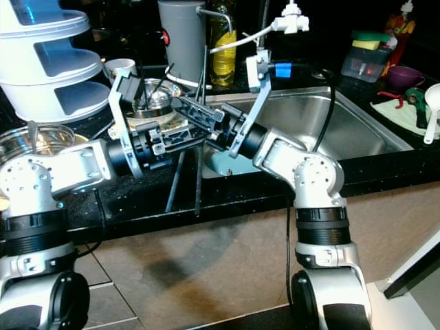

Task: Kitchen organization

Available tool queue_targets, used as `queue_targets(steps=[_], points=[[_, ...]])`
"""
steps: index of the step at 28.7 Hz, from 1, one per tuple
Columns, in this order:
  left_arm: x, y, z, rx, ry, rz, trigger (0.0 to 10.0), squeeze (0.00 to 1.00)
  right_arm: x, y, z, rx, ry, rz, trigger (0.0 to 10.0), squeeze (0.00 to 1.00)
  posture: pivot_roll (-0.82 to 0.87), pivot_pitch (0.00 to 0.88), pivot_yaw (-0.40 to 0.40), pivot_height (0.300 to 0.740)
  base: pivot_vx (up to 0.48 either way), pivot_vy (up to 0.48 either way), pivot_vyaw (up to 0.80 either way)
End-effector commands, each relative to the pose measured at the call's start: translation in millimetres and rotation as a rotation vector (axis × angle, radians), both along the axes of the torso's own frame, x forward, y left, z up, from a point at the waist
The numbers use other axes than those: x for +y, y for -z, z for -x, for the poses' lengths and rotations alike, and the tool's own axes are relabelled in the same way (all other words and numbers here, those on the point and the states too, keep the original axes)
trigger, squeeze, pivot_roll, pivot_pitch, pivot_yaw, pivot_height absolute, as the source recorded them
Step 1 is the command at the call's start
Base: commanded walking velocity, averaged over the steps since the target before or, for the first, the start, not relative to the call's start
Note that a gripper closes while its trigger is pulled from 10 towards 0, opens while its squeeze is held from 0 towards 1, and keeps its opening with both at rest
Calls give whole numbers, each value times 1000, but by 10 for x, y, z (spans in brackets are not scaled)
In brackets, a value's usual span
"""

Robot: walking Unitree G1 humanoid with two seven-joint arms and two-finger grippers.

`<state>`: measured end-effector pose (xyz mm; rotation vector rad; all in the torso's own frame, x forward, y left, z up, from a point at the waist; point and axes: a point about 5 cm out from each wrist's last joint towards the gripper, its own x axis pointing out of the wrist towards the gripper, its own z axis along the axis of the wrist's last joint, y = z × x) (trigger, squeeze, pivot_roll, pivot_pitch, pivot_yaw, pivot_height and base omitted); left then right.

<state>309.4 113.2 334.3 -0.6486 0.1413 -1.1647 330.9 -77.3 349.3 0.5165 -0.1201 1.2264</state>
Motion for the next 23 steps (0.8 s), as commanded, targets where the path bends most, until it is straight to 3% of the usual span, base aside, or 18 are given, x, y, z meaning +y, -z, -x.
queue_targets(steps=[1, 7, 8, 9, 10, 23], points=[[98, 78, -43, 44, -47, -10, 0, 0, -95, -130, 24, -68, 36, -5, 0, 0, -4, 131, 8, 740, 0, 0, 0], [97, 86, -46, 44, -52, -17, 0, 12, -99, -134, 22, -69, 36, -8, 0, 0, -4, 132, 8, 740, 0, 0, 0], [97, 88, -47, 43, -55, -20, 39, 380, -100, -135, 24, -70, 35, -9, 0, 0, -4, 132, 9, 740, 0, 0, 0], [99, 90, -51, 43, -63, -28, 4627, 890, -100, -136, 25, -70, 34, -9, 0, 0, -4, 132, 9, 740, 0, 0, 0], [99, 92, -54, 42, -67, -33, 10000, 1000, -100, -137, 25, -71, 33, -10, 0, 0, -4, 132, 9, 740, 0, 0, 0], [105, 129, -90, 71, -82, -41, 10000, 1000, -101, -141, 27, -71, 30, -20, 0, 0, -3, 129, 11, 740, 0, 0, 0]])
